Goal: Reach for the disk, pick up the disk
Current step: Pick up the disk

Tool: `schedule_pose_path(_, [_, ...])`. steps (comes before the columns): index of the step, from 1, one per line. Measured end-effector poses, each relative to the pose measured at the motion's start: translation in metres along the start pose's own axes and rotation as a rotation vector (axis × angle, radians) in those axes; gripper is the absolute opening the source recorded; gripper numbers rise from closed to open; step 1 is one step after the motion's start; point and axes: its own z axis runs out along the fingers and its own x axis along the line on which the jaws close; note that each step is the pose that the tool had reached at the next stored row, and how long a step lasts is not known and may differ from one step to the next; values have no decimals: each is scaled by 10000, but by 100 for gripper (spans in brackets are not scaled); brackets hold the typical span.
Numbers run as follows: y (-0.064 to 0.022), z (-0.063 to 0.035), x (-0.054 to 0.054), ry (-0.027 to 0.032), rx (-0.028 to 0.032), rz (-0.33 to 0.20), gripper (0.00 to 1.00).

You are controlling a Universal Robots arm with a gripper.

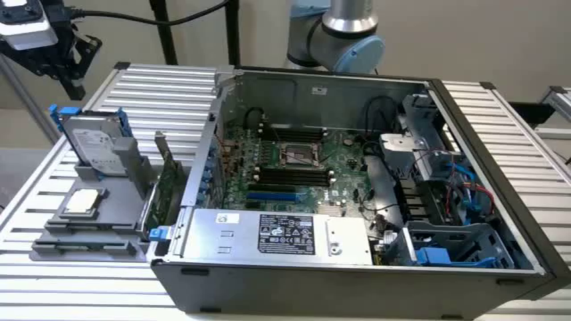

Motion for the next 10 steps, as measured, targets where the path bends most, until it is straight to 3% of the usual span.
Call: schedule_pose_path(10, [0,0,0,0,0,0,11])
